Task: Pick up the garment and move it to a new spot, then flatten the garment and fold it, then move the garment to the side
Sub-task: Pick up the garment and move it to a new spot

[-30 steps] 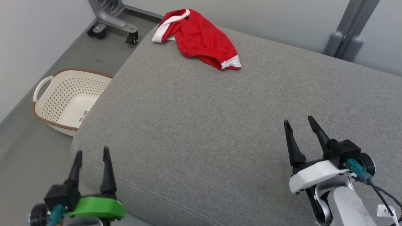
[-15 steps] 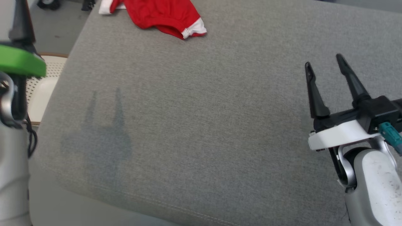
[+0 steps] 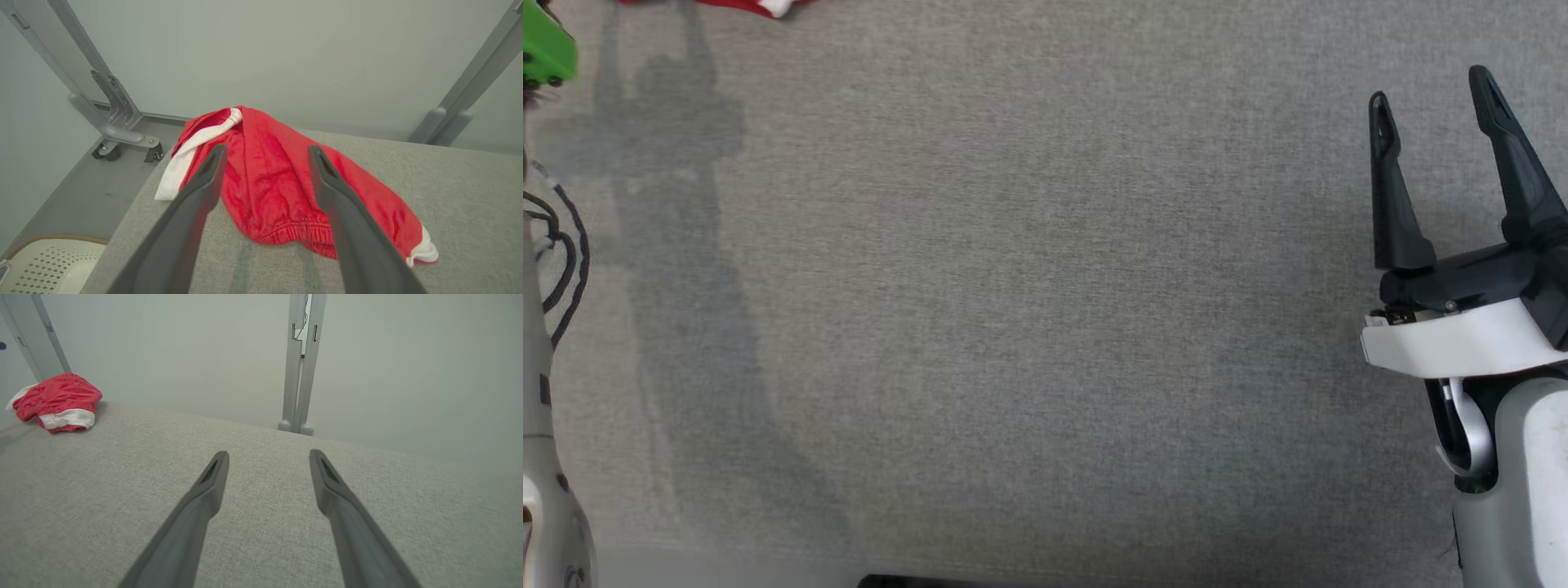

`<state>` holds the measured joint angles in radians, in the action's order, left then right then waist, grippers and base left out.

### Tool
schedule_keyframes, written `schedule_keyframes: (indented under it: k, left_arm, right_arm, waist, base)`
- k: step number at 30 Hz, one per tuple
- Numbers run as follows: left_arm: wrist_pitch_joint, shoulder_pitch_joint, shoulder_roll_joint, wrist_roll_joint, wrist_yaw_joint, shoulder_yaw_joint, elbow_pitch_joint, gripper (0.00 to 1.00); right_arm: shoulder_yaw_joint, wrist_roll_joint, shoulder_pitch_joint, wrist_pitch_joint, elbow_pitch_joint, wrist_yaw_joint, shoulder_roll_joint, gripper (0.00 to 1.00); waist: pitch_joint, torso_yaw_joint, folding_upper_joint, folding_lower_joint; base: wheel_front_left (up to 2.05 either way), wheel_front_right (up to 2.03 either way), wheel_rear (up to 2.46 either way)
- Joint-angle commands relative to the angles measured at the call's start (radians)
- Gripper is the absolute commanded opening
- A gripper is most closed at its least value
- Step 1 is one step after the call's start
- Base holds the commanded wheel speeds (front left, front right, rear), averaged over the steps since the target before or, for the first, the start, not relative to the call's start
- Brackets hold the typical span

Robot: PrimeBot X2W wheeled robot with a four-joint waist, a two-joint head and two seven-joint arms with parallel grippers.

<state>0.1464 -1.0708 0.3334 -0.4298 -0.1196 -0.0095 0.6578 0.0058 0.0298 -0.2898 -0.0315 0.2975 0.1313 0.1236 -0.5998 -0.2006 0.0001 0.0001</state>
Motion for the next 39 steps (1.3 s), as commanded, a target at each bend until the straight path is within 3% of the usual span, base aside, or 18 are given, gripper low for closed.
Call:
schedule_keyframes:
  k: [1, 9, 10, 13, 20, 28, 34, 39]
  left_arm:
    - [-0.001, -0.029, 0.012, -0.006, -0.002, -0.003, 0.024, 1.00]
    - [0.000, -0.056, 0.032, 0.006, 0.015, -0.014, 0.175, 1.00]
    - [0.004, -0.057, 0.032, 0.005, 0.016, -0.015, 0.189, 0.58]
    - [0.029, -0.059, 0.037, 0.001, 0.013, -0.024, 0.234, 0.00]
    - [0.023, -0.063, 0.062, 0.002, 0.005, -0.043, 0.257, 0.00]
    - [0.019, -0.047, 0.097, 0.047, -0.004, -0.112, 0.223, 0.00]
    - [0.038, -0.035, 0.066, 0.070, -0.010, -0.212, 0.129, 0.00]
    - [0.093, -0.009, 0.029, 0.023, -0.011, -0.373, -0.029, 0.00]
  right_arm:
    - [-0.003, 0.005, 0.000, -0.009, 0.013, -0.001, -0.005, 1.00]
    - [-0.010, 0.007, -0.010, -0.033, 0.004, -0.001, -0.018, 1.00]
    - [-0.008, 0.006, -0.013, -0.038, 0.000, -0.001, -0.020, 1.00]
    - [0.000, -0.001, -0.021, -0.049, -0.018, -0.001, -0.026, 1.00]
    - [0.013, -0.013, -0.032, -0.080, -0.071, -0.001, -0.038, 1.00]
    - [0.023, -0.041, -0.021, -0.144, -0.178, -0.001, -0.061, 1.00]
    - [0.023, -0.076, 0.016, -0.187, -0.288, -0.001, -0.070, 1.00]
    - [0.018, -0.122, 0.057, -0.211, -0.365, -0.001, -0.072, 1.00]
  waist:
    - [-0.134, 0.115, -0.0001, -0.0001]
    - [-0.142, 0.121, -0.0001, -0.0001]
    - [-0.138, 0.121, -0.0001, -0.0001]
    - [-0.120, 0.121, -0.0001, -0.0001]
    - [-0.065, 0.129, -0.0001, -0.0001]
    - [0.099, 0.166, -0.0001, -0.0001]
    - [0.260, 0.205, -0.0001, -0.0001]
    - [0.378, 0.256, -0.0001, -0.0001]
  base:
    - [0.00, 0.00, 0.00]
    - [0.00, 0.00, 0.00]
    - [0.00, 0.00, 0.00]
    - [0.00, 0.00, 0.00]
    - [0.00, 0.00, 0.00]
    - [0.00, 0.00, 0.00]
    - [0.00, 0.00, 0.00]
    - [0.00, 0.00, 0.00]
